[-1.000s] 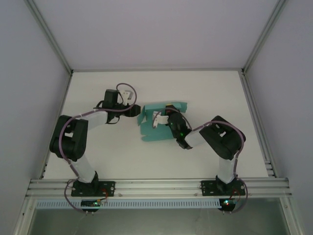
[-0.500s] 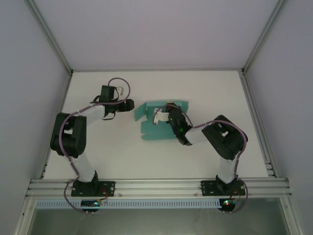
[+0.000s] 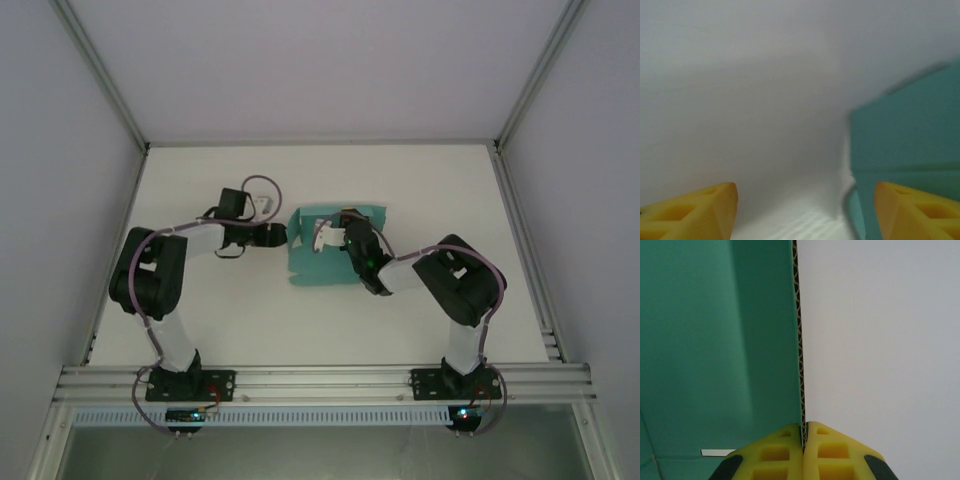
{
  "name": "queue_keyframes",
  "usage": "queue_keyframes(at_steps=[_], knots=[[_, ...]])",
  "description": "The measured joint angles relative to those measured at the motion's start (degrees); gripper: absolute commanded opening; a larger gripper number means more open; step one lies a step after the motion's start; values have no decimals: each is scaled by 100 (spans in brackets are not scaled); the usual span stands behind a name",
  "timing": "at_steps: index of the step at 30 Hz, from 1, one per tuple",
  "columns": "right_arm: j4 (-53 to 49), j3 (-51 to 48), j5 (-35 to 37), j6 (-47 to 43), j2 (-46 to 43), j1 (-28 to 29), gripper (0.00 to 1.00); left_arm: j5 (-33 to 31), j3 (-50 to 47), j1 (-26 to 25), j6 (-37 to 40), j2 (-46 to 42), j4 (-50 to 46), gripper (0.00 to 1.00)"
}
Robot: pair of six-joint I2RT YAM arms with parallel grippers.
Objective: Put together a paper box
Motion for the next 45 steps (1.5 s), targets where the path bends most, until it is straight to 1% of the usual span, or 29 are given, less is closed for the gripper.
queue_keyframes(at_steps=[2, 6, 9, 13, 18, 21, 26, 30, 33, 35, 36, 41, 42, 44, 45], knots=[[-15, 2, 7, 17, 0, -2, 0, 157, 0, -142, 48, 0, 140, 71], [-59, 28, 48, 20, 0, -2, 0, 393, -35, -162, 85, -11, 433, 70], [-74, 33, 48, 20, 0, 0, 0, 411, -116, -184, 133, -46, 605, 67], [-79, 33, 48, 17, 0, 4, 0, 199, -269, -358, 195, -46, 896, 65], [83, -87, 118, -11, 0, 83, 0, -238, -850, -713, 201, -50, 1845, 64], [166, -149, 232, -52, 0, 149, 0, -490, -1097, -850, 188, -50, 2293, 60], [157, -155, 317, -50, -2, 208, 0, -623, -1123, -874, 181, -52, 2929, 58], [138, -155, 343, -48, -9, 221, 0, -686, -1099, -874, 225, -52, 3080, 54], [70, -151, 339, -24, -33, 221, 0, -704, -977, -885, 249, -31, 3088, 53], [-13, -131, 326, 15, -55, 221, 0, -732, -901, -905, 256, -7, 3158, 48], [-63, -114, 321, 28, -66, 221, 0, -778, -863, -925, 273, 26, 3217, 43], [-251, -50, 326, 107, -90, 216, 0, -1139, -737, -999, 203, 225, 3453, 30], [-284, -33, 323, 127, -90, 216, 0, -1215, -706, -1003, 188, 269, 3508, 22], [-361, 0, 323, 186, -92, 216, 0, -1443, -656, -1040, 177, 341, 3615, 12], [-398, 13, 319, 216, -92, 216, 0, -1593, -643, -1069, 179, 365, 3663, 5]])
